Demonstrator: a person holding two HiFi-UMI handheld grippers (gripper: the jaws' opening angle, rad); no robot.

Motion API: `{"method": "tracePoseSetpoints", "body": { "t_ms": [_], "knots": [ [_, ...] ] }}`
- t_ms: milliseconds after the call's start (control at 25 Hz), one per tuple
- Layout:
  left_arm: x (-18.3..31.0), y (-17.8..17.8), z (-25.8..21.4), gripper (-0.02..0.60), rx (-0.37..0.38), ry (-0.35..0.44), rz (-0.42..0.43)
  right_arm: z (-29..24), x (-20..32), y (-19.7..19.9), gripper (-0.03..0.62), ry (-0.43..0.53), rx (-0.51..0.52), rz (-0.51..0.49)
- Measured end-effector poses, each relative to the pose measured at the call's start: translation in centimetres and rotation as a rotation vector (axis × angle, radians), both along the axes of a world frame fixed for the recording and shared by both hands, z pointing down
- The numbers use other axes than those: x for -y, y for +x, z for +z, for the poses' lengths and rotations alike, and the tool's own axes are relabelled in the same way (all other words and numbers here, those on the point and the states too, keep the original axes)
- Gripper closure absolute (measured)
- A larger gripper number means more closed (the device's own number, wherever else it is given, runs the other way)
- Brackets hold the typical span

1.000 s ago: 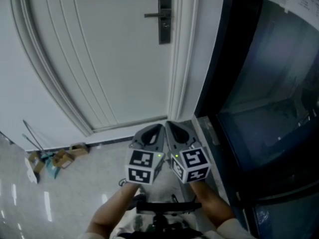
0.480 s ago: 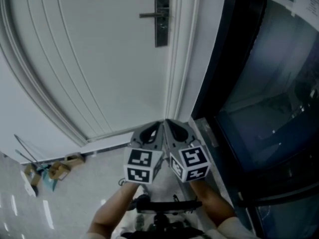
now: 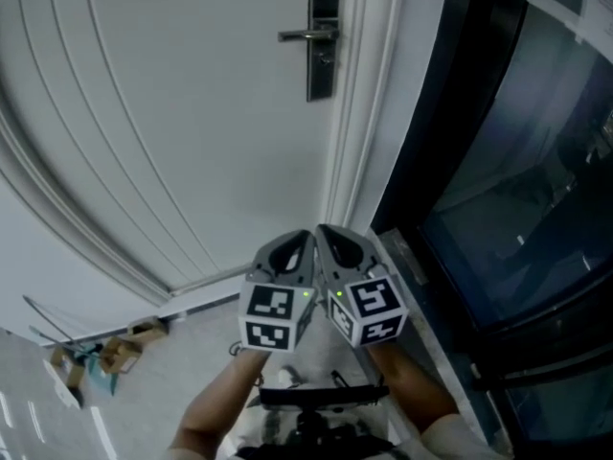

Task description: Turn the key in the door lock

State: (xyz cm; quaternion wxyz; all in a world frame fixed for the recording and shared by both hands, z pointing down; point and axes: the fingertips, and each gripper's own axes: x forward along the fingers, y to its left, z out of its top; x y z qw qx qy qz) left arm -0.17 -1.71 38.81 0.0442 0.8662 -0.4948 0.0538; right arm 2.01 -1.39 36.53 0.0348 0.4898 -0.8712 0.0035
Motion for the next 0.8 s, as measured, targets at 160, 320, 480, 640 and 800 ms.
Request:
{"method": "tracePoseSetpoints", "body": {
  "t_ms": [160,320,480,640,800],
  "knots": [
    [1.6,-1.4,-0.1,0.563,0.004,0.002,0.028,0.0,1.6,-1.2,0.586,0.002,-0.001,0.031],
    [3.5,-2.7,-0.2,0.563,0.009,0.003,0.049,-0.3,3.3,-2.4,0.586,0.011,-0.002,0.057],
    [4.9,-3.2,-0.1,0.563,-0.009,-0.003,0.062,0.1,4.4,-2.9,0.586,0.014,-0.018,0.065],
    [5.9,-2.9,-0.3,0.563,-0.004,0.007,0.078,-0.2,5.3,-2.8,0.586,0.029,-0.025,0.074],
    [7.7,-2.1,-0.3,0.563,0.008,0.009,0.086,-0.2,7.1,-2.3,0.586,0.025,-0.033,0.079]
  ]
}}
